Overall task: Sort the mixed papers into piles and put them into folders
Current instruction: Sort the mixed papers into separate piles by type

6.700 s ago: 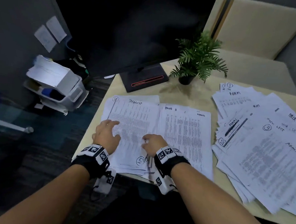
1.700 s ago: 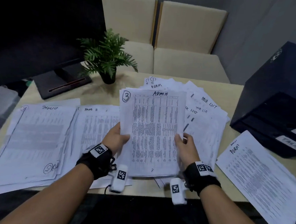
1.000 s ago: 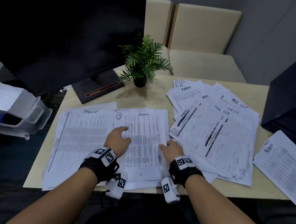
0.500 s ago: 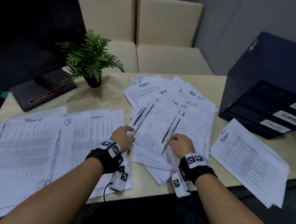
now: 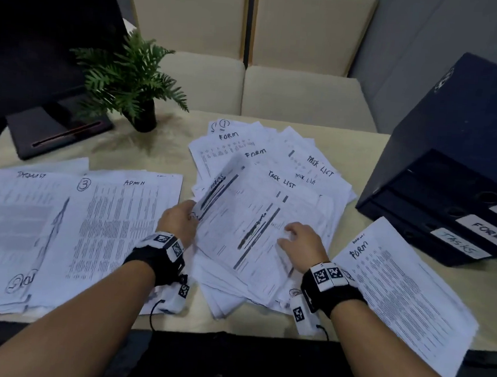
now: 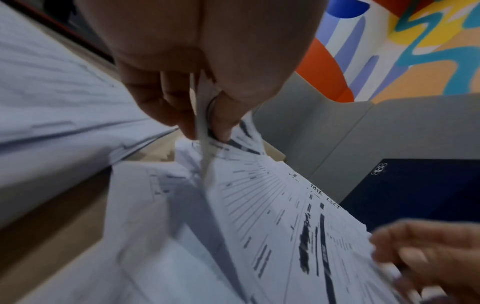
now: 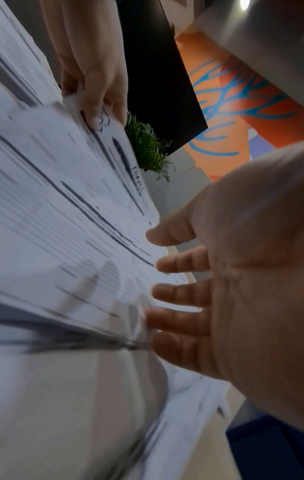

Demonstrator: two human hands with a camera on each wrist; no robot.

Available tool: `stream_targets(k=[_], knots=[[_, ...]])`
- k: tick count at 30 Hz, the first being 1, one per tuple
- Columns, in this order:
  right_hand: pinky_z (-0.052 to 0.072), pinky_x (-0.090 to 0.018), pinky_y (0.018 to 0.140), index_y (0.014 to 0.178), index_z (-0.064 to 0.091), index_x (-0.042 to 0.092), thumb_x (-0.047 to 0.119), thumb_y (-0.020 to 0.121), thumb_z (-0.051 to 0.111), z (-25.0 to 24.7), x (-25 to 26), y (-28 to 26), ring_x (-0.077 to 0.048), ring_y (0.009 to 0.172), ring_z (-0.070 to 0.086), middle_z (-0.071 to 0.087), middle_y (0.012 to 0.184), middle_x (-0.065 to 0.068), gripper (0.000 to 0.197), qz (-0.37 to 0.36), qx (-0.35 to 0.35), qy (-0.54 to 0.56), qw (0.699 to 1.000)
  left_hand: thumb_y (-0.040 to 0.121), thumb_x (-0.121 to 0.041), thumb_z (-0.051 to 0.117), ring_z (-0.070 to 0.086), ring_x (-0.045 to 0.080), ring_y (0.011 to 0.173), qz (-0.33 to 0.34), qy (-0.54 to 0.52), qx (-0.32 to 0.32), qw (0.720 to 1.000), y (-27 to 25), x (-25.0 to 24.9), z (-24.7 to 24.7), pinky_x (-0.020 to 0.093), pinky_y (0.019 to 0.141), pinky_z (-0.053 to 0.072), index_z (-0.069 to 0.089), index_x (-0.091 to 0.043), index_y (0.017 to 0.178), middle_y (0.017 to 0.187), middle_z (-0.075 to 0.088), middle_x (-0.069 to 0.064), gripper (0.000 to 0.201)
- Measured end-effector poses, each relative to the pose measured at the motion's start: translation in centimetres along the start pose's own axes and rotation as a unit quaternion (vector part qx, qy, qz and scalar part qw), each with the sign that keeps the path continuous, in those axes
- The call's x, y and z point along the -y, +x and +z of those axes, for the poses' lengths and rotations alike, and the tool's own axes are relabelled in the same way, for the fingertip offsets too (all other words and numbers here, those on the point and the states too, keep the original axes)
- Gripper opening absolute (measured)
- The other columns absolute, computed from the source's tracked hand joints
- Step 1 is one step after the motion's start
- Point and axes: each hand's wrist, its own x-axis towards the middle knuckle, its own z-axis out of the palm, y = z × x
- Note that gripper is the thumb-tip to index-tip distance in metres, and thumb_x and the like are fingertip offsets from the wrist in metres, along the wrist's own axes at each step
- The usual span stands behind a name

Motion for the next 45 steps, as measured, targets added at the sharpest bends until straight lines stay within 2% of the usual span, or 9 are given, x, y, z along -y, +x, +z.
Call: stream_targets(k=[4, 14, 22, 29, 32, 35, 39, 42, 45], knots=[[0.033, -0.041, 0.11, 0.146, 0.035, 0.018, 0.033, 0.091, 0.062, -1.0, 0.5, 2.0, -0.029, 0.135, 0.031, 0.031, 0.152, -0.005, 0.064, 0.014, -0.063, -0.063, 0.996, 0.091, -0.012, 0.053, 0.063, 0.031, 0.083, 0.029, -0.048, -0.013, 0.998, -0.8, 0.3, -0.2, 0.039, 0.079, 0.054, 0.067, -0.019, 0.1, 0.088, 0.069, 0.01, 0.018], [0.037, -0.045, 0.098, 0.14, 0.033, 0.018, 0.047, 0.074, 0.077, 0.6, -0.4, 3.0, -0.03, 0.126, 0.037, 0.036, 0.14, -0.006, 0.084, 0.099, -0.05, -0.192, 0.975, 0.091, -0.006, 0.056, 0.064, 0.025, 0.086, 0.023, -0.145, -0.001, 0.989, -1.3, 0.7, -0.2, 0.034, 0.082, 0.053, 0.068, -0.019, 0.1, 0.088, 0.07, 0.004, 0.02], [0.038, -0.045, 0.097, 0.134, 0.041, 0.016, 0.04, 0.082, 0.071, 1.2, 0.3, 1.7, -0.031, 0.124, 0.04, 0.041, 0.133, -0.01, 0.064, 0.168, -0.027, -0.183, 0.968, 0.089, -0.008, 0.062, 0.059, 0.018, 0.099, 0.015, -0.12, 0.015, 0.993, -1.1, 0.9, -1.5, 0.019, 0.083, 0.043, 0.043, -0.017, 0.137, 0.133, 0.047, 0.003, 0.053], [0.043, -0.042, 0.093, 0.13, 0.043, 0.009, 0.035, 0.083, 0.072, 2.4, 0.0, -0.3, -0.033, 0.12, 0.049, 0.046, 0.131, -0.014, 0.061, 0.224, -0.043, -0.078, 0.97, 0.086, -0.005, 0.06, 0.051, 0.025, 0.114, 0.037, -0.086, 0.065, 0.994, -0.9, 1.9, -1.9, 0.022, 0.087, 0.034, 0.044, -0.014, 0.136, 0.134, 0.046, 0.012, 0.053], [0.045, -0.03, 0.071, 0.094, 0.053, 0.012, 0.016, 0.09, 0.061, 2.2, -0.2, -1.1, -0.026, 0.087, 0.056, 0.059, 0.101, -0.012, 0.01, 0.181, -0.058, -0.001, 0.982, 0.087, -0.01, 0.061, 0.052, 0.024, 0.116, 0.038, -0.106, 0.09, 0.99, -1.0, 2.2, -1.8, 0.03, 0.094, 0.044, 0.045, -0.016, 0.135, 0.132, 0.05, 0.009, 0.051], [0.034, -0.029, 0.061, 0.081, 0.047, 0.013, 0.013, 0.09, 0.058, 1.6, 0.4, -2.2, -0.021, 0.072, 0.046, 0.051, 0.078, -0.001, 0.015, 0.117, -0.11, 0.112, 0.981, 0.09, -0.02, 0.06, 0.06, 0.024, 0.103, 0.031, -0.133, 0.099, 0.986, -0.9, 2.5, -1.8, 0.035, 0.088, 0.051, 0.046, -0.019, 0.133, 0.122, 0.057, 0.006, 0.045], [0.039, -0.028, 0.071, 0.082, 0.053, 0.02, 0.009, 0.091, 0.06, 1.3, 1.8, -4.0, -0.015, 0.072, 0.05, 0.06, 0.082, -0.007, 0.016, 0.036, -0.124, 0.292, 0.948, 0.09, -0.038, 0.06, 0.065, 0.024, 0.088, 0.016, -0.202, 0.114, 0.973, -0.7, 2.6, -2.1, 0.04, 0.086, 0.053, 0.029, -0.023, 0.142, 0.121, 0.057, 0.004, 0.062], [0.041, -0.021, 0.067, 0.08, 0.054, 0.017, 0.005, 0.093, 0.059, 1.5, 3.3, -4.7, -0.01, 0.067, 0.053, 0.061, 0.075, -0.001, 0.019, 0.021, -0.07, 0.34, 0.938, 0.087, -0.022, 0.067, 0.057, 0.02, 0.104, 0.011, -0.243, 0.1, 0.965, -0.5, 2.7, -2.5, 0.036, 0.095, 0.046, 0.021, -0.022, 0.145, 0.124, 0.052, -0.003, 0.075], [0.043, -0.02, 0.062, 0.081, 0.057, 0.015, 0.006, 0.09, 0.064, 1.5, 3.9, -3.5, -0.014, 0.07, 0.055, 0.06, 0.075, 0.003, 0.014, 0.032, -0.039, 0.31, 0.949, 0.084, -0.002, 0.056, 0.062, 0.026, 0.082, -0.004, -0.21, 0.062, 0.976, -0.2, 3.1, -3.1, 0.032, 0.068, 0.052, 0.04, -0.02, 0.128, 0.111, 0.063, 0.007, 0.05]])
